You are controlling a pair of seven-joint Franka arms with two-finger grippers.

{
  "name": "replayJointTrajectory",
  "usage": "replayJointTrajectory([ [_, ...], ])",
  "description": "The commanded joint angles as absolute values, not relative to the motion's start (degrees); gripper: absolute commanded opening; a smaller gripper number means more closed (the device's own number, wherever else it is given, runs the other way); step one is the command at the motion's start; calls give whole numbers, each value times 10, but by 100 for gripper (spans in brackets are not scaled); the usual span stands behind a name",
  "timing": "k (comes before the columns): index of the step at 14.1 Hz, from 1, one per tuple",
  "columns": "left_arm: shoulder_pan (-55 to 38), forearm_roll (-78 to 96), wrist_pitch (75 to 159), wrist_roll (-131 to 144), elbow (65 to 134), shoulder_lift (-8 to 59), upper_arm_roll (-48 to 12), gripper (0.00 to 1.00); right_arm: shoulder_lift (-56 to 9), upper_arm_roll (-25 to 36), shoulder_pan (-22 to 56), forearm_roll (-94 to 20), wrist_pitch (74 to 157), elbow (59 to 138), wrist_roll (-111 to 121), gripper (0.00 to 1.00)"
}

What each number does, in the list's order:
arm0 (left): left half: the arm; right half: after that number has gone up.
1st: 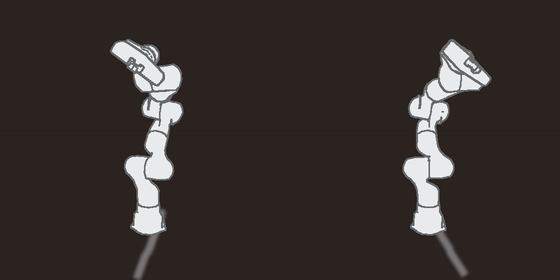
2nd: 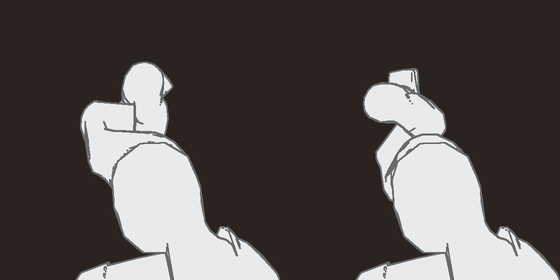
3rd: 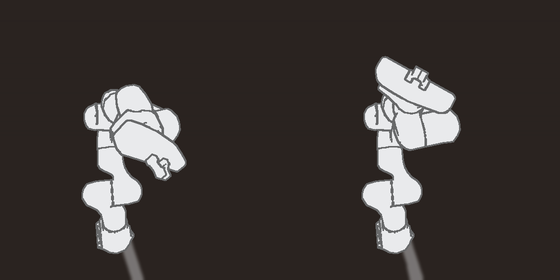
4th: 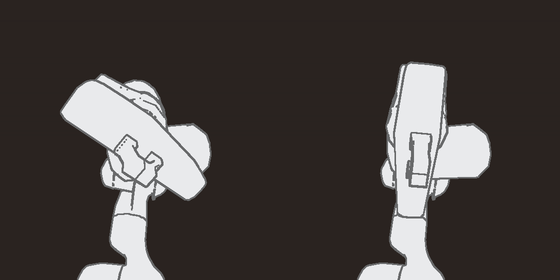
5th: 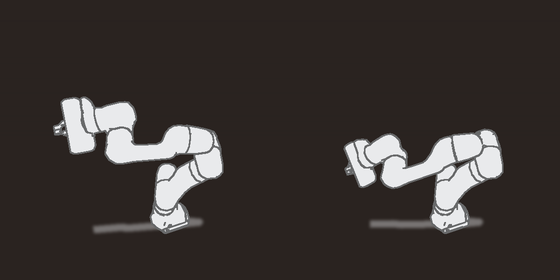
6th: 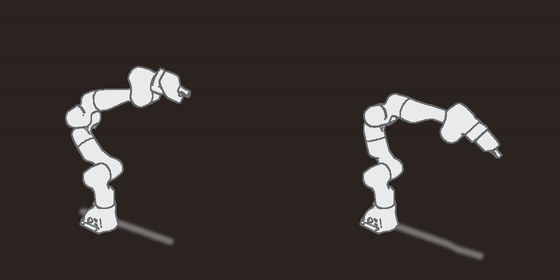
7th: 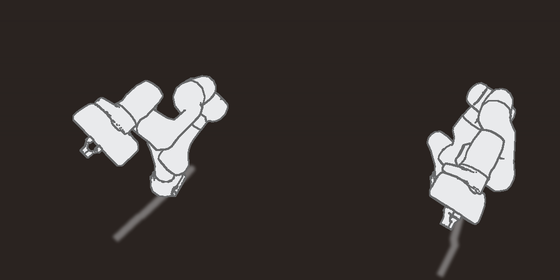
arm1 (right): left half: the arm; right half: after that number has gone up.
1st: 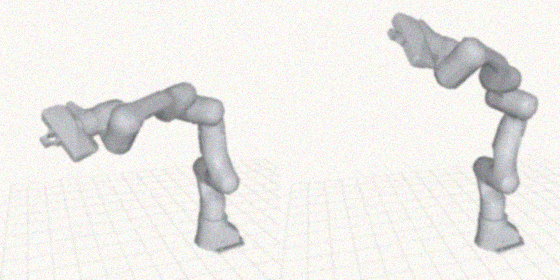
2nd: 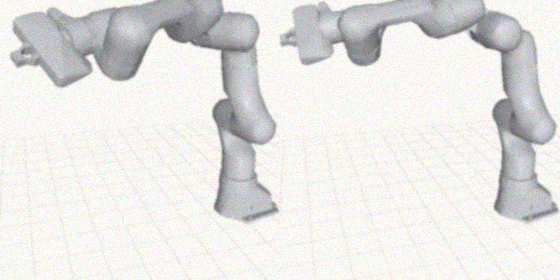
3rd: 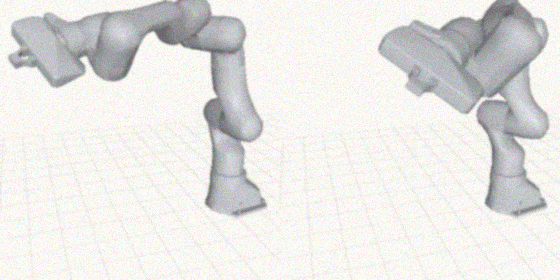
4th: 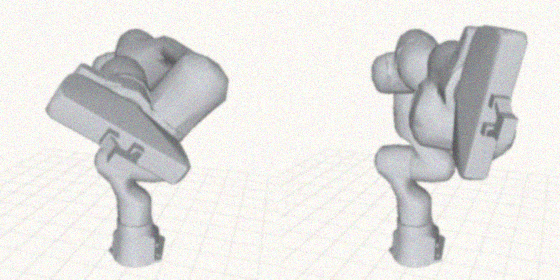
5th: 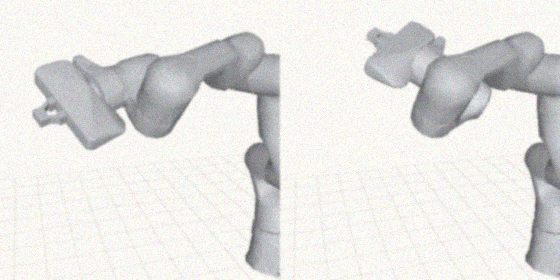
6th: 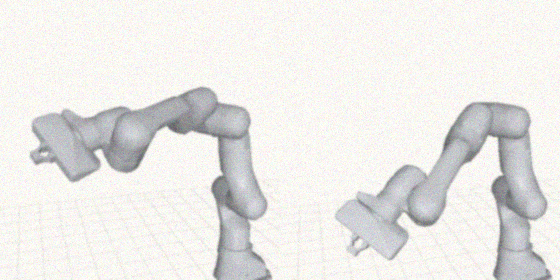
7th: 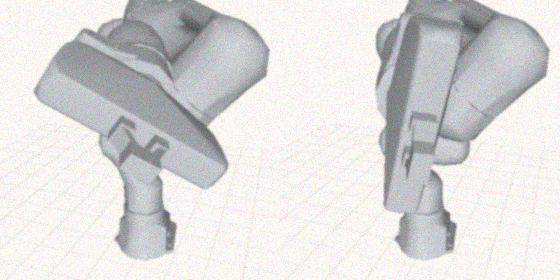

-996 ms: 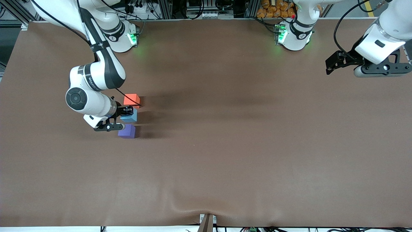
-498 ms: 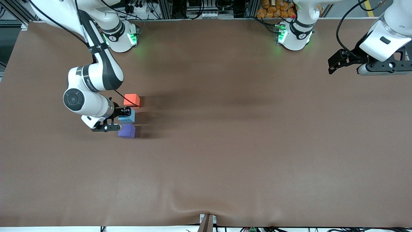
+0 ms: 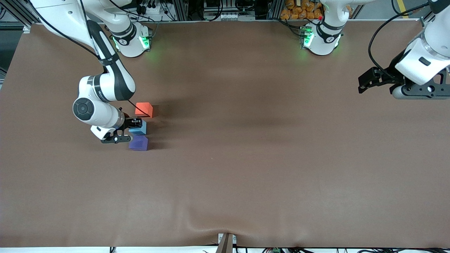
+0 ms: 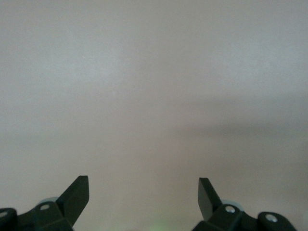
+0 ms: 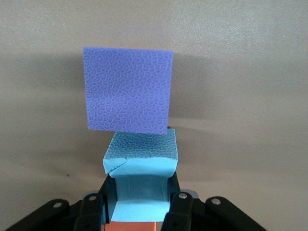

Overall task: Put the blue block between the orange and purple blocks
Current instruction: 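Lower the blue block between the orange and purple blocks with the right gripper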

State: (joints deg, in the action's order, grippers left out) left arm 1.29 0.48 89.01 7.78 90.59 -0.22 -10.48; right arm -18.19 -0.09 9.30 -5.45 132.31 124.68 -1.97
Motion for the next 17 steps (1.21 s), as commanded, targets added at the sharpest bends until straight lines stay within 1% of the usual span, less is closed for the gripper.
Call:
replayJointTrajectory([
  [1,-26,-39,863,79,888,-3,-83,100,-177,-11,86,-52,1340,1259,-9,0],
  [4,-25,-40,825,74,888,-20,-81,100,-180,-11,87,-53,1345,1259,-11,0],
  [7,-14,-32,803,39,890,-31,-80,100,-185,-11,95,-54,1352,1260,-13,0],
  [11,-7,-12,808,51,900,-51,-79,100,-192,-11,94,-54,1365,1267,-13,0],
  [12,3,-3,813,54,905,-54,-81,100,-197,-11,93,-54,1364,1267,-14,25],
  [13,4,3,823,58,909,-57,-81,100,-199,-11,90,-54,1363,1267,-14,99],
  [15,5,6,833,75,909,-57,-81,100,-197,-11,87,-56,1342,1260,-15,100],
  [17,5,3,829,57,905,-55,-81,100,-191,-11,84,-57,1264,1211,-15,100],
])
